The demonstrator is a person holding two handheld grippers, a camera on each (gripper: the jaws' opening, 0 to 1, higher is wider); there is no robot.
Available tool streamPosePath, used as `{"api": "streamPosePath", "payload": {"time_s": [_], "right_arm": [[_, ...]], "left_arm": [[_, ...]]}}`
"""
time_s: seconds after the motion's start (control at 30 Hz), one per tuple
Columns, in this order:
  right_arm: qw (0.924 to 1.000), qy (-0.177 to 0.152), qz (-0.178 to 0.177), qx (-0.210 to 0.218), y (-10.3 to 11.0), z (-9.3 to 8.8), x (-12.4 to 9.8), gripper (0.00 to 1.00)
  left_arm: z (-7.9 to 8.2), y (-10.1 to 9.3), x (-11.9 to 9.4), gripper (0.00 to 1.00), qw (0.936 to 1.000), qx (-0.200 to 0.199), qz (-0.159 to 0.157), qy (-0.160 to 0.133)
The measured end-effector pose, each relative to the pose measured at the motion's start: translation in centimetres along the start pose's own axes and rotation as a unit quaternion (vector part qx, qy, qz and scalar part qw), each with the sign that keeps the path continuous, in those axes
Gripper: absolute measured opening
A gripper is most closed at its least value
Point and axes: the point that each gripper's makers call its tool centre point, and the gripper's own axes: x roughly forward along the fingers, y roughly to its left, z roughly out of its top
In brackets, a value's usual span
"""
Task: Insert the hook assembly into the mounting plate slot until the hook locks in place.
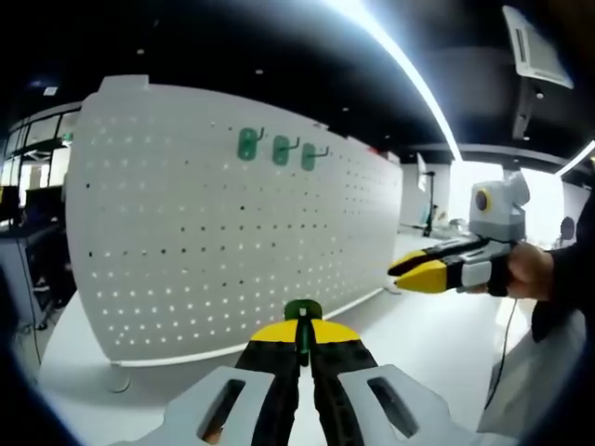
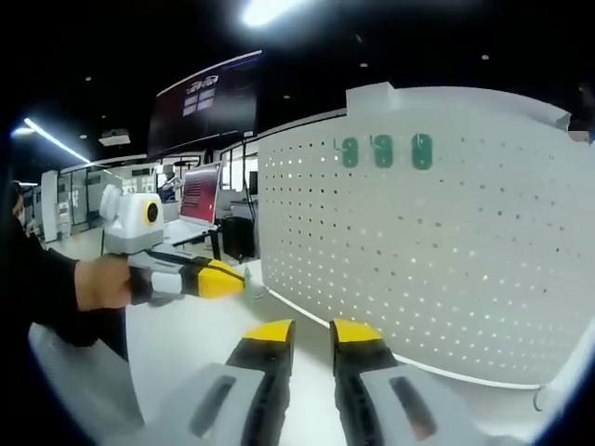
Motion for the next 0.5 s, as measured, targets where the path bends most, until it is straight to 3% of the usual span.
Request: {"api": "streamPosePath", "payload": {"time_s": [0.5], "right_arm": [[0.9993,-0.027,-0.023,0.007,-1.9,0.7,-1.8,0.26]], "left_arm": [[0.2,1.2,-0.4,0.03,0.9995,-0.014,0.029,0.000]]}}
